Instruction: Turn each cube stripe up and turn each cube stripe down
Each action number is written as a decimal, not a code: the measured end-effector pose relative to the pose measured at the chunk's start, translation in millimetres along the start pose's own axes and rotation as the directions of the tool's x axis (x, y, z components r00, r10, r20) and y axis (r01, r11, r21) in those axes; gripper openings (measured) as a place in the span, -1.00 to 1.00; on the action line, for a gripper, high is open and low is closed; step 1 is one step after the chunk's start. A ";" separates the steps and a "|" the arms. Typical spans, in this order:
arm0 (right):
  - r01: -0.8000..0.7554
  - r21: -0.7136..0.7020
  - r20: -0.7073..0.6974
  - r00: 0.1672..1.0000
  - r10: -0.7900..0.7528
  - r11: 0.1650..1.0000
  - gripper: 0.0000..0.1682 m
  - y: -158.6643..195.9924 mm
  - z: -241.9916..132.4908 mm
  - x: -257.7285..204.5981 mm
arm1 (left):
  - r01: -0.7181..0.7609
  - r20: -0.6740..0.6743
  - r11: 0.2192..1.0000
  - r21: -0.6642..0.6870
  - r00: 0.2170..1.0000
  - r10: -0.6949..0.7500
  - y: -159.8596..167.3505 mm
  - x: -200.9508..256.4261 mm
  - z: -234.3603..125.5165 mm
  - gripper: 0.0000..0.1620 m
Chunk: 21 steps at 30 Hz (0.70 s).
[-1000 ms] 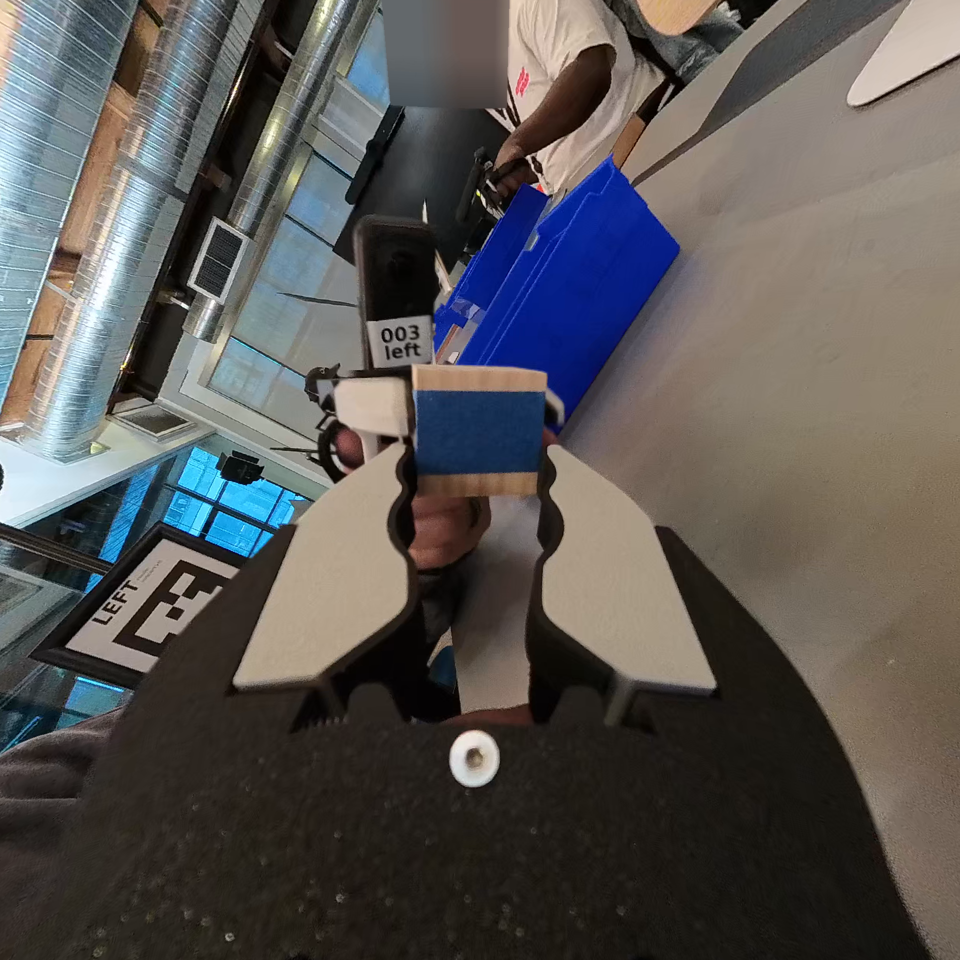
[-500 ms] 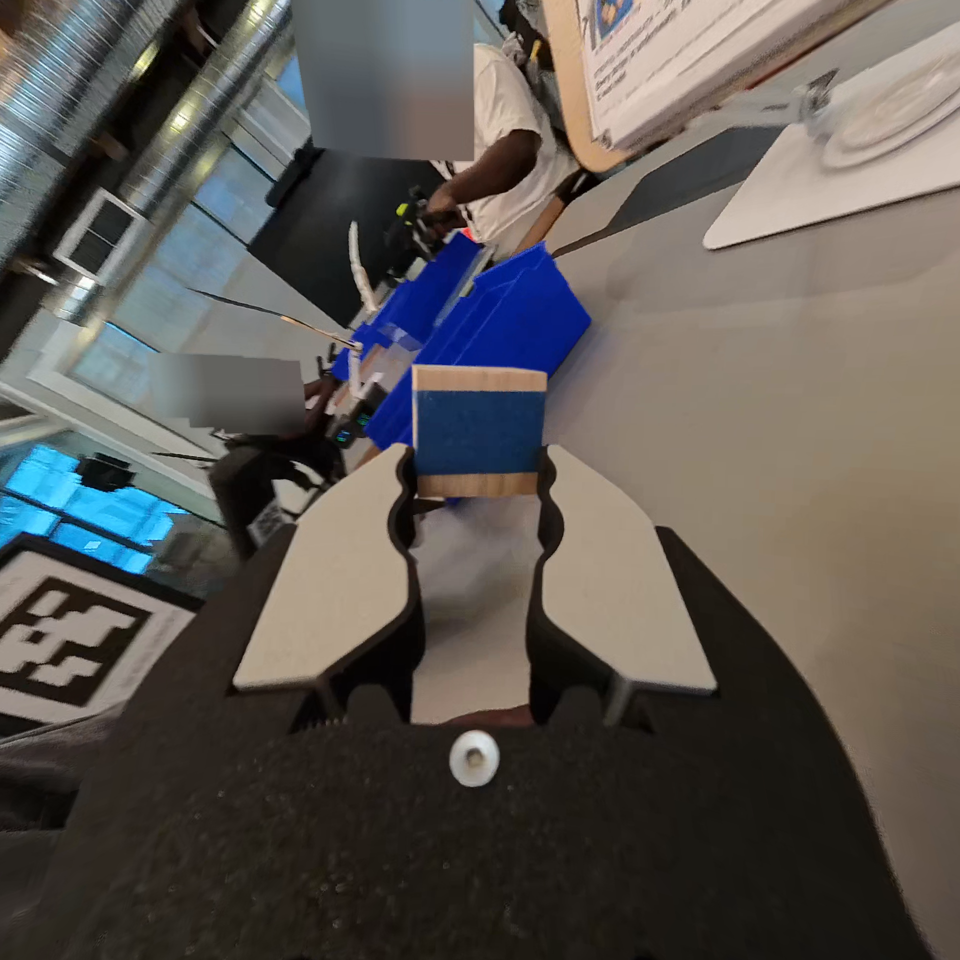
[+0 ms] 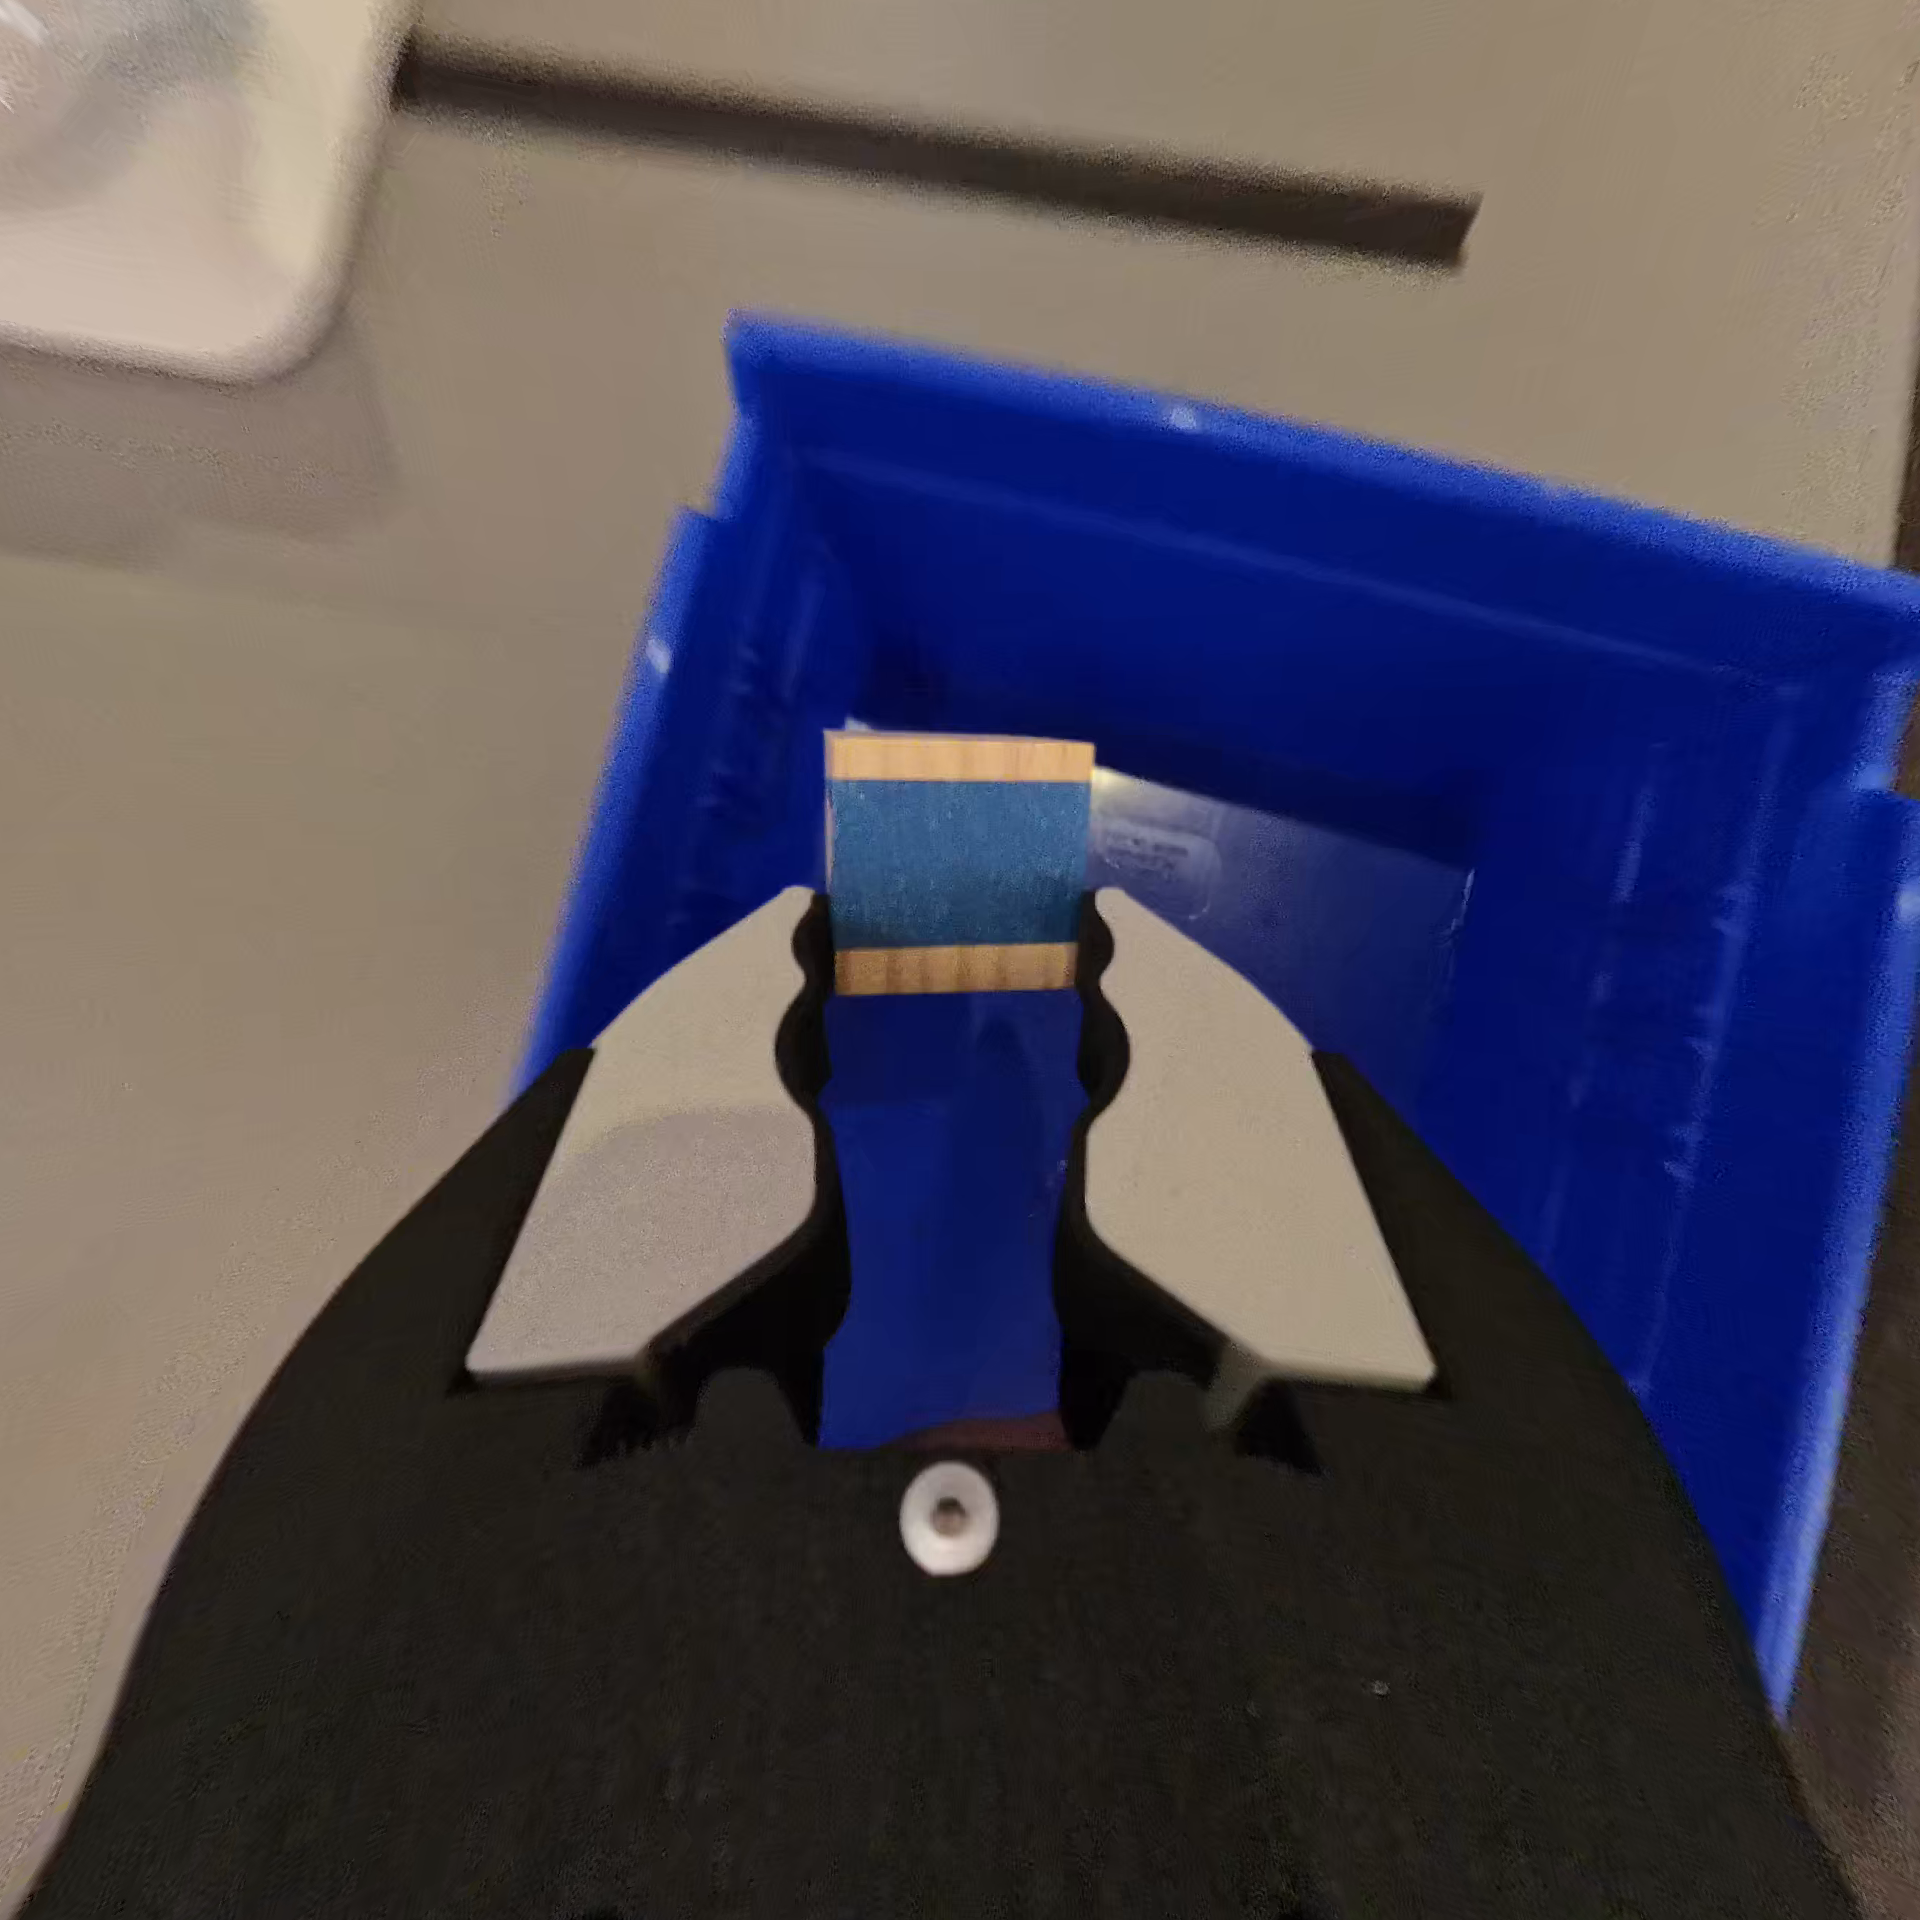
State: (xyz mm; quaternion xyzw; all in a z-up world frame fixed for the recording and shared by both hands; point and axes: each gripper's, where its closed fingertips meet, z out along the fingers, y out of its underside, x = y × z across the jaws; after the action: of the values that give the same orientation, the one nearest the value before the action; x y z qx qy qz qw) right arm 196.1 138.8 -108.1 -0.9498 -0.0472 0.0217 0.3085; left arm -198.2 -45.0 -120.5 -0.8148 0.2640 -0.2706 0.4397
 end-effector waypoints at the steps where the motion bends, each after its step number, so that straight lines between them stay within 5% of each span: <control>1: 0.024 -0.060 -0.030 0.999 -0.026 0.998 -0.46 6.1 16.5 3.8 | 0.011 0.000 1.000 -0.008 1.000 -0.011 1.3 -1.9 0.3 -0.28; 9: 0.062 -0.239 -0.133 0.987 -0.096 0.969 -0.46 22.6 64.9 16.5 | 0.033 -0.011 0.999 -0.031 0.999 -0.033 5.2 -4.1 -2.2 -0.28; 13: 0.071 -0.200 -0.126 0.987 -0.097 0.977 -0.44 16.8 61.7 17.1 | 0.015 -0.020 0.998 -0.055 1.000 -0.016 9.7 0.5 -0.2 -0.26; 18: 0.008 0.191 -0.074 0.997 0.006 0.982 -0.20 -24.6 -24.0 8.7 | -0.028 0.017 0.998 -0.051 0.999 0.029 7.4 1.3 -2.9 -0.25; 21: -0.131 0.546 0.241 0.971 -0.005 0.828 -0.28 -32.1 -114.7 -59.6 | -0.043 0.021 0.998 -0.050 0.999 0.044 6.8 3.4 -3.8 -0.26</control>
State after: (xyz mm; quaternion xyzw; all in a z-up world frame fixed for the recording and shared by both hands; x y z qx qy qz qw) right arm 142.4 91.5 4.3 -0.8103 -0.0428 0.1553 0.5635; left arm -199.6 -52.6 -123.8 -0.8223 0.2835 -0.2453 0.4280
